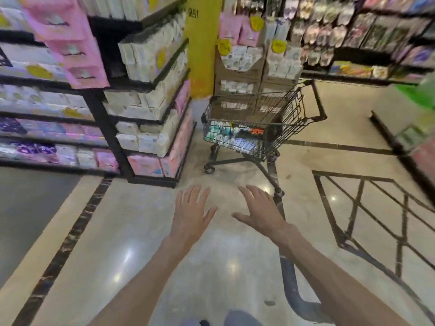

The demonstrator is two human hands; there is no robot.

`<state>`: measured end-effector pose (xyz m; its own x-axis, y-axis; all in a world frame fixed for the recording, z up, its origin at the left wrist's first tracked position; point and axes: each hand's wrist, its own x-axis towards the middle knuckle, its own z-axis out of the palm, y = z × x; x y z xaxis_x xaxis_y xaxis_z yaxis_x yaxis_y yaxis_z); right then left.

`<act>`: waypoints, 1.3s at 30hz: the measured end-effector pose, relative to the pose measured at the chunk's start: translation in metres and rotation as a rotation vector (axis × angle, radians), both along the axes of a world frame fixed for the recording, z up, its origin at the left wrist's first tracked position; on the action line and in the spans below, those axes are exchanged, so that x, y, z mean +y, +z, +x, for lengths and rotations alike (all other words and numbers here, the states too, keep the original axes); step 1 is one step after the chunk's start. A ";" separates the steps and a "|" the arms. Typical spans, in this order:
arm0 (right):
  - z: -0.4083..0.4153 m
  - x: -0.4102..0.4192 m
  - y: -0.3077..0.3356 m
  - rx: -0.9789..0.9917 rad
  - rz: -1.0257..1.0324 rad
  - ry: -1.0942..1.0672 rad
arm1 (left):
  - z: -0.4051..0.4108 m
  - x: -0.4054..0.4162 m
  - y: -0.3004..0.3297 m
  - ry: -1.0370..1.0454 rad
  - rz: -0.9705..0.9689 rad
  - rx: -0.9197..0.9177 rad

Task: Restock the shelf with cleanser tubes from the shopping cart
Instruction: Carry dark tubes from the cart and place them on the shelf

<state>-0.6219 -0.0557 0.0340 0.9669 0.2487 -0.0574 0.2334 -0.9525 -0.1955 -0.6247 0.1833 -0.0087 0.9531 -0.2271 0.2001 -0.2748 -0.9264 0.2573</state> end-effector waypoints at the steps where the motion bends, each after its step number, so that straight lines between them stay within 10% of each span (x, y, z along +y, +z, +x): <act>1: 0.017 -0.001 0.000 -0.004 0.002 -0.014 | 0.022 0.000 0.000 -0.016 -0.002 0.000; 39: 0.776 -0.048 -0.094 0.190 0.050 -0.369 | 0.842 -0.057 -0.067 -0.259 0.010 0.360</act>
